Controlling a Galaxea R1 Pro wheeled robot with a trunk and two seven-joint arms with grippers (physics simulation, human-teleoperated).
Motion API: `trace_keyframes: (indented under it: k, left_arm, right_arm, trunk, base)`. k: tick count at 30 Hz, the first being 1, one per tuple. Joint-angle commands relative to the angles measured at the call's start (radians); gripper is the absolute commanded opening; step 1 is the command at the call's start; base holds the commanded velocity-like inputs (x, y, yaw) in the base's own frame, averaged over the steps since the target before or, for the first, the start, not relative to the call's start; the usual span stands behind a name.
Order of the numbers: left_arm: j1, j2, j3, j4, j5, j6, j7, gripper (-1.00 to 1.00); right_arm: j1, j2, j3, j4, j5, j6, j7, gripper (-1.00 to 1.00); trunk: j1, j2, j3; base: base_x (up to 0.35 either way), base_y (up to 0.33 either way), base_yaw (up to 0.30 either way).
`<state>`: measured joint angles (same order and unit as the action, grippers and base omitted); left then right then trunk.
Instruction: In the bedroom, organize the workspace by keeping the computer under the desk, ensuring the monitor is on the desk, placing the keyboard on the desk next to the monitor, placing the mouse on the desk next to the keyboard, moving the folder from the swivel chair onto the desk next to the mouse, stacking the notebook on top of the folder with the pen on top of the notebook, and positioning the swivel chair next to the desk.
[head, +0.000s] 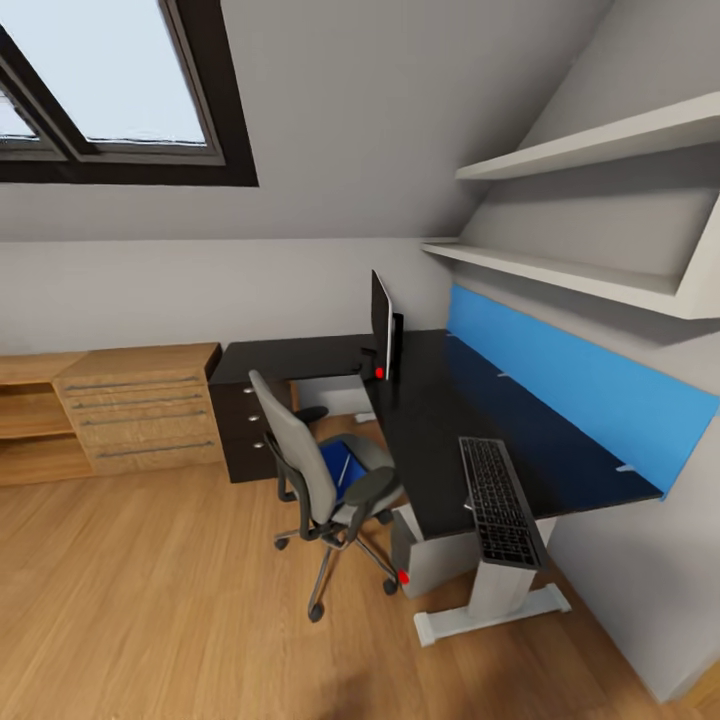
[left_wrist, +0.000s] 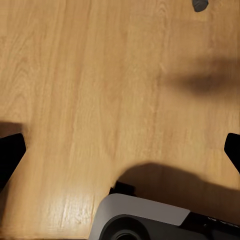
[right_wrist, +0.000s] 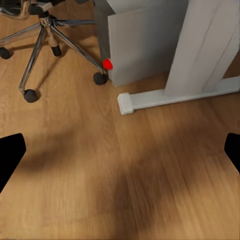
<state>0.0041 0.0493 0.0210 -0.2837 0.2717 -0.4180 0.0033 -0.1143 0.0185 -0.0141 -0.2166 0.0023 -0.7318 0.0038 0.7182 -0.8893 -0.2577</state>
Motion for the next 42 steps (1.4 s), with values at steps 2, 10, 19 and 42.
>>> trace_keyframes:
  k: [2,10,19,42]
  left_arm:
    - [0.0,0.0,0.002,-0.002,0.0,-0.001,0.0,1.0]
    - [0.0,0.001,0.004,-0.002,0.0,-0.001,0.001,1.0]
    - [-0.001,-0.004,0.005,-0.007,0.004,-0.007,-0.001,1.0]
    - [-0.003,-0.022,0.004,-0.029,0.004,-0.011,0.002,1.0]
  right_arm:
    - [-0.001,0.0,-0.001,0.002,0.002,-0.003,0.001,1.0]
    - [-0.001,0.001,-0.001,0.003,0.004,-0.003,0.001,1.0]
    - [0.001,0.004,-0.004,0.01,-0.003,-0.009,-0.002,1.0]
    - [0.0,0.015,-0.004,0.034,0.002,-0.023,-0.002,1.0]
  trunk:
    - [0.0,-0.001,-0.001]
    - [0.0,-0.001,-0.001]
    - [0.0,-0.001,-0.001]
    - [0.073,-0.134,-0.061]
  base:
    - [0.0,0.0,0.275]
    - [0.0,0.0,0.273]
    - [0.0,0.0,0.076]
    - [0.0,0.0,0.0]
